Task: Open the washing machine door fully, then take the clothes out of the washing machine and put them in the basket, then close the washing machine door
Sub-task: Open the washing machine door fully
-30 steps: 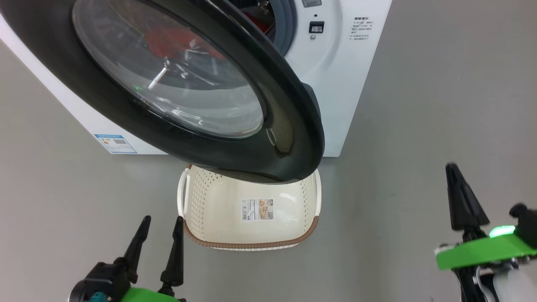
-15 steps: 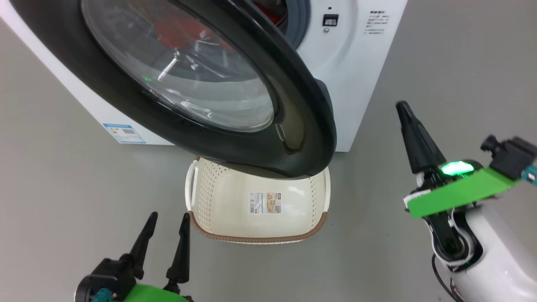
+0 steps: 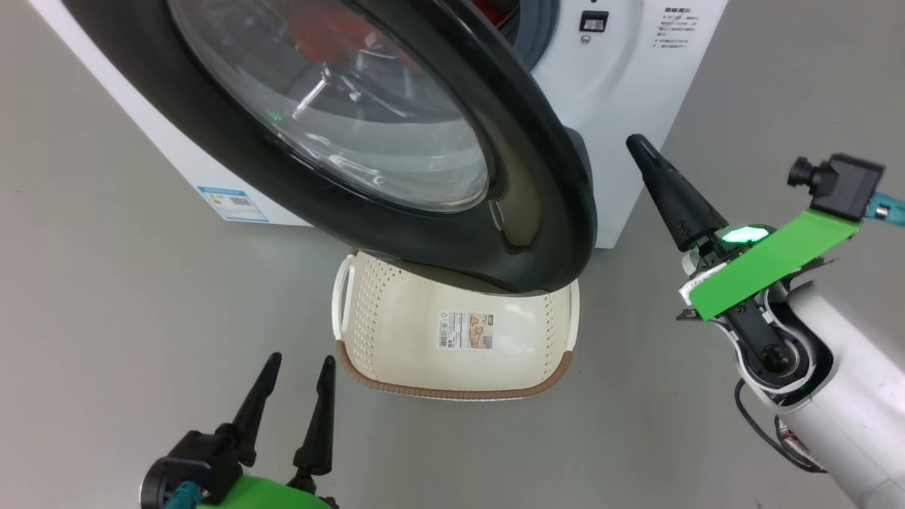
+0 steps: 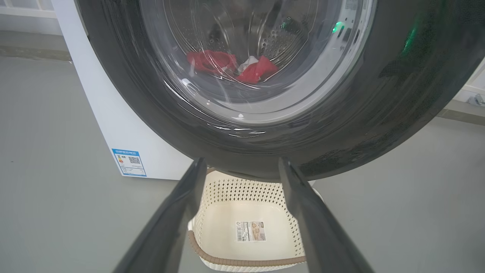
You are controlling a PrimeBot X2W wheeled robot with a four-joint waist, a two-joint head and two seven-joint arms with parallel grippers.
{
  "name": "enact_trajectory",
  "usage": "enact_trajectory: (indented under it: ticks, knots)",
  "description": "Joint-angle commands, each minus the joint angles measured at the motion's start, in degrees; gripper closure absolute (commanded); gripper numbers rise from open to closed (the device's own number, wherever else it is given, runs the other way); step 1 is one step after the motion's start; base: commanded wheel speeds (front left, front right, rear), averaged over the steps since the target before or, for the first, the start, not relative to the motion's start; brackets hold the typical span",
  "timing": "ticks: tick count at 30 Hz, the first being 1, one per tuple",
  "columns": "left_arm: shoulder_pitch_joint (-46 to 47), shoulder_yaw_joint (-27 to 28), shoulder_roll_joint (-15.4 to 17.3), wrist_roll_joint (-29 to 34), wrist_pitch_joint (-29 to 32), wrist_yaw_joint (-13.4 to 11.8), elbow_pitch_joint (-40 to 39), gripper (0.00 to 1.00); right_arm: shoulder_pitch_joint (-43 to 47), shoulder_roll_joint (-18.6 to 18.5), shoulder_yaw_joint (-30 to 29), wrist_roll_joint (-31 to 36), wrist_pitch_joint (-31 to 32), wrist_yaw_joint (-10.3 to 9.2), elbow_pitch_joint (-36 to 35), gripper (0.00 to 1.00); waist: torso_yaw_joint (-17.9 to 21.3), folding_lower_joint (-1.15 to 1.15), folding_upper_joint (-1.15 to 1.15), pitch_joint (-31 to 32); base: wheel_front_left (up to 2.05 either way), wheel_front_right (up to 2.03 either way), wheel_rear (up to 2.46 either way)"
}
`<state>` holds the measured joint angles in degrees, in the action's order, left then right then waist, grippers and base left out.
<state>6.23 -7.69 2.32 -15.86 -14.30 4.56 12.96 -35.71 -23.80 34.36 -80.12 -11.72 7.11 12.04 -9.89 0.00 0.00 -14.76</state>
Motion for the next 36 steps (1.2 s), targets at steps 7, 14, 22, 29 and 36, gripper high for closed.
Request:
enact_trajectory:
  ticks: [7,14,22,29,36]
  knots:
    - [2.0,0.9,0.6,-0.9,-0.7,-0.1,-1.2,0.00,-3.1,-2.0,4.7,-7.6,6.6,0.37,-1.0,1.00,-1.0,0.00,0.00,-0.7,0.00,0.00,0.00]
    - [2.0,0.3,0.6,-1.1,-0.7,0.0,-1.0,0.00,-3.0,-2.4,5.0,-11.8,11.9,0.37,-1.7,1.00,-2.0,0.00,0.00,-0.2,0.00,0.00,0.00]
    - [1.0,0.1,0.6,-1.3,-0.7,-0.1,-0.9,0.00,-0.7,-1.9,5.0,-11.7,14.1,0.37,-2.4,1.00,-3.4,0.00,0.00,1.7,0.00,0.00,0.00]
    - [-0.2,-0.3,0.6,-1.8,-0.7,-0.5,-1.1,0.00,0.8,-0.9,5.4,-11.3,15.1,0.37,-3.2,1.00,-5.6,0.00,0.00,3.2,0.00,0.00,0.00]
    - [-1.4,-0.2,0.6,-1.8,-0.7,-0.8,-1.1,0.00,2.2,0.1,5.7,-11.1,15.9,0.37,-3.8,1.00,-8.3,0.00,0.00,4.7,0.00,0.00,0.00]
